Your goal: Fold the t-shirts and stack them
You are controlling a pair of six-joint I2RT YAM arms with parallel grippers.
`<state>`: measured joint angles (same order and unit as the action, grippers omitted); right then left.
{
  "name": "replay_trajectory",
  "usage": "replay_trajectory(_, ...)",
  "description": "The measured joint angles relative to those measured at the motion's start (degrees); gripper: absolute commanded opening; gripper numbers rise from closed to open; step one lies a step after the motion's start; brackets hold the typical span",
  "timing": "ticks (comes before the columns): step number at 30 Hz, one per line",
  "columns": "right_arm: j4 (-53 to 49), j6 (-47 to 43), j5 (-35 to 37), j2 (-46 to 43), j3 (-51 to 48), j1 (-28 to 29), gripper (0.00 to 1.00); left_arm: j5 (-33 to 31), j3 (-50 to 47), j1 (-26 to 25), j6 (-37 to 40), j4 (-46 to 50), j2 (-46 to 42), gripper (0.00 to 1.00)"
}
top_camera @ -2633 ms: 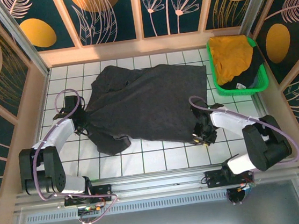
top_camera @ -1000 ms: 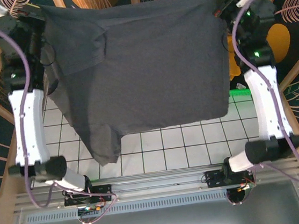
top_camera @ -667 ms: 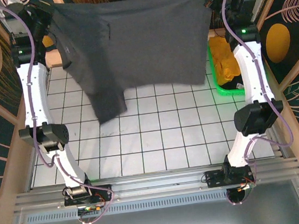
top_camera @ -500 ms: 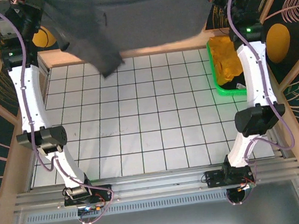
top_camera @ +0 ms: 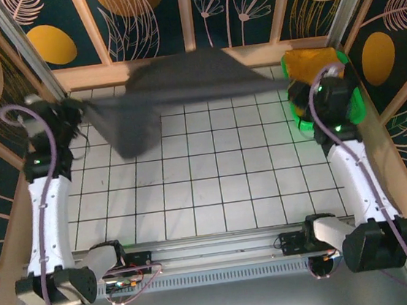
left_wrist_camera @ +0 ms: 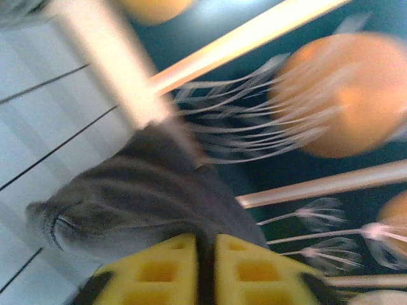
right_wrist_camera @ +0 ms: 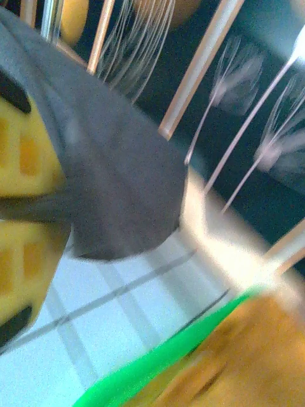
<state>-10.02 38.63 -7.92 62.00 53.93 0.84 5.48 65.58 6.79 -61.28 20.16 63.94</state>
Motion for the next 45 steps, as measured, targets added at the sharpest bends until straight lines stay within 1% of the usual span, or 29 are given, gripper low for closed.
replay_trajectory(1, -1.2, -0.2, 0.6, 0.4, -4.1, -0.2, 0.56, -0.4, -4.1, 0.3, -0.1, 0.1, 1.2, 0.47)
replay_trajectory(2, -2.1, -0.2, 0.6, 1.3, -6.5, -0.5, 0.61, -0.9, -7.9, 0.6, 0.4, 0.5, 2.8, 0.51)
replay_trajectory(4, -5.0, -0.7, 0.6, 3.9, -9.1, -0.4, 0.63, -1.5, -12.8, 0.8, 1.4, 2.6, 5.3, 0.54)
replay_trajectory(6, -8.0, -1.2, 0.6, 6.4, -9.6, 0.0, 0.63, -1.7, -15.8, 0.7, 2.8, 5.3, 7.3, 0.54)
replay_trajectory(8, -9.8, -1.9, 0.8, 6.8, -9.6, 0.4, 0.63, -1.9, -16.4, -0.2, 3.9, 7.5, 8.0, 0.54)
replay_trajectory(10, -10.9, -2.7, 1.1, 6.4, -9.6, 0.8, 0.63, -2.1, -16.3, -2.8, 4.7, 8.5, 7.9, 0.53)
replay_trajectory(12, -11.8, -3.5, 1.9, 6.1, -9.6, 1.7, 0.63, -2.4, -16.3, -7.1, 5.6, 9.7, 8.1, 0.51)
replay_trajectory(13, -12.5, -3.8, 2.3, 5.9, -9.5, 2.5, 0.63, -2.4, -16.3, -10.4, 5.9, 10.6, 8.4, 0.48)
replay_trajectory(15, -13.9, -4.7, 3.3, 5.9, -8.9, 4.4, 0.63, -2.1, -16.4, -17.3, 7.0, 11.3, 9.2, 0.45)
replay_trajectory(16, -14.5, -5.2, 3.7, 5.9, -8.3, 5.3, 0.63, -1.6, -16.8, -22.3, 7.6, 11.5, 9.9, 0.45)
replay_trajectory(18, -15.2, -5.8, 4.7, 5.9, -7.1, 6.9, 0.63, 0.2, -18.0, -31.7, 9.1, 11.2, 11.7, 0.45)
replay_trajectory(21, -15.8, -6.8, 5.7, 6.4, -4.5, 8.6, 0.63, 3.0, -20.2, -44.1, 11.8, 11.1, 14.3, 0.47)
replay_trajectory(23, -15.9, -7.1, 6.6, 7.6, -2.5, 9.5, 0.63, 3.8, -20.4, -50.5, 13.5, 11.4, 15.8, 0.52)
replay_trajectory(25, -15.9, -7.3, 6.9, 8.7, -1.0, 10.4, 0.63, 4.6, -20.4, -55.1, 14.8, 11.6, 17.1, 0.56)
replay_trajectory(28, -16.0, -7.9, 7.0, 9.7, 0.3, 11.3, 0.63, 4.8, -20.4, -59.0, 15.9, 11.6, 18.8, 0.60)
replay_trajectory(32, -16.2, -8.3, 7.1, 9.8, 0.7, 11.4, 0.63, 4.0, -18.7, -62.9, 16.1, 12.4, 24.2, 0.60)
replay_trajectory(34, -16.4, -8.3, 7.0, 9.8, 0.7, 11.5, 0.63, 1.5, -16.5, -64.4, 16.0, 14.3, 27.8, 0.59)
replay_trajectory(35, -16.5, -8.3, 7.0, 9.8, 0.7, 11.5, 0.63, 0.7, -15.4, -64.7, 15.8, 15.3, 28.8, 0.58)
replay_trajectory(36, -16.5, -8.3, 7.0, 9.8, 0.7, 11.6, 0.63, -0.5, -14.4, -65.0, 15.5, 16.0, 29.5, 0.53)
replay_trajectory(37, -16.6, -8.3, 7.0, 9.8, 0.8, 11.6, 0.63, -1.9, -13.7, -65.2, 15.2, 16.4, 30.2, 0.43)
replay_trajectory(38, -16.6, -8.3, 7.0, 9.8, 0.8, 11.6, 0.63, -3.1, -13.3, -65.2, 14.6, 16.7, 30.9, 0.26)
replay_trajectory(39, -16.7, -8.3, 7.0, 9.8, 0.8, 11.6, 0.62, -4.5, -12.9, -65.2, 13.9, 17.5, 31.3, 0.03)
replay_trajectory(40, -16.7, -8.3, 7.0, 9.8, 0.8, 11.6, 0.62, -5.9, -12.9, -65.2, 12.7, 18.0, 31.5, 0.00)
replay_trajectory(43, -16.8, -8.3, 7.3, 9.8, 0.7, 11.6, 0.59, -9.2, -13.9, -65.3, 7.9, 18.0, 30.0, 0.00)
replay_trajectory(45, -16.9, -8.1, 8.2, 9.8, 0.5, 11.4, 0.58, -11.9, -17.7, -63.9, 3.0, 18.9, 26.2, 0.00)
